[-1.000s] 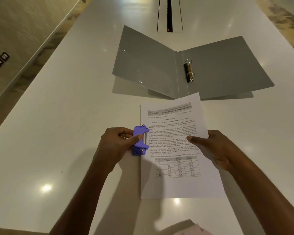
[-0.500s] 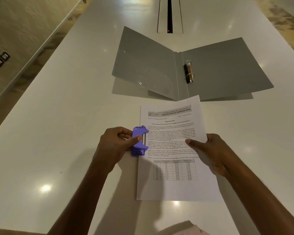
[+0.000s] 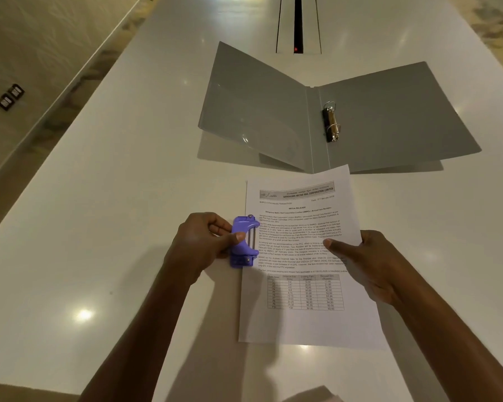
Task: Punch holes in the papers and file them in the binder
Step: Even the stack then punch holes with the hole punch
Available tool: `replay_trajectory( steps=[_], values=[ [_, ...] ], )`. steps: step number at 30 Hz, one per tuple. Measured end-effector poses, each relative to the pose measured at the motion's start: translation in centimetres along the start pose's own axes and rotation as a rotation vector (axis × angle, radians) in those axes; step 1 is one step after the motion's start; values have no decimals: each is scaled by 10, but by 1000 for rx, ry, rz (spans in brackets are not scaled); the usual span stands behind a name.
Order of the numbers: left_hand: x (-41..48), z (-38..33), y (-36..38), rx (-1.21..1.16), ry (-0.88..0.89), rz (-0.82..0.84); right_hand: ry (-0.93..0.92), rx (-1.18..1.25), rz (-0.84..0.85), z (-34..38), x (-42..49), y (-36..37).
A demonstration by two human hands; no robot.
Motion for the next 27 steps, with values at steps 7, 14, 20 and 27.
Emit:
replay_trajectory(
  steps=[7, 14, 20, 27],
  values=[
    [8, -1, -3, 97, -29, 26, 6, 16, -9, -1, 0, -1],
    [11, -4, -4, 188, -69, 40, 4, 12, 6, -1, 1, 0],
    [8, -8, -1, 288, -10, 2, -7, 34, 29, 0, -1, 0],
    [8, -12, 2, 332, -10, 25, -21, -19, 23, -3, 4, -3]
  ],
)
Point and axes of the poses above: each hand's wrist, its own x-axis towards the middle knuckle, its own y-axis out of the palm, z = x × y, the point moved 7 cm from there along x, towards the middle knuckle, and after that the axes turned 13 degrees about -x, right-handed, at the moved point
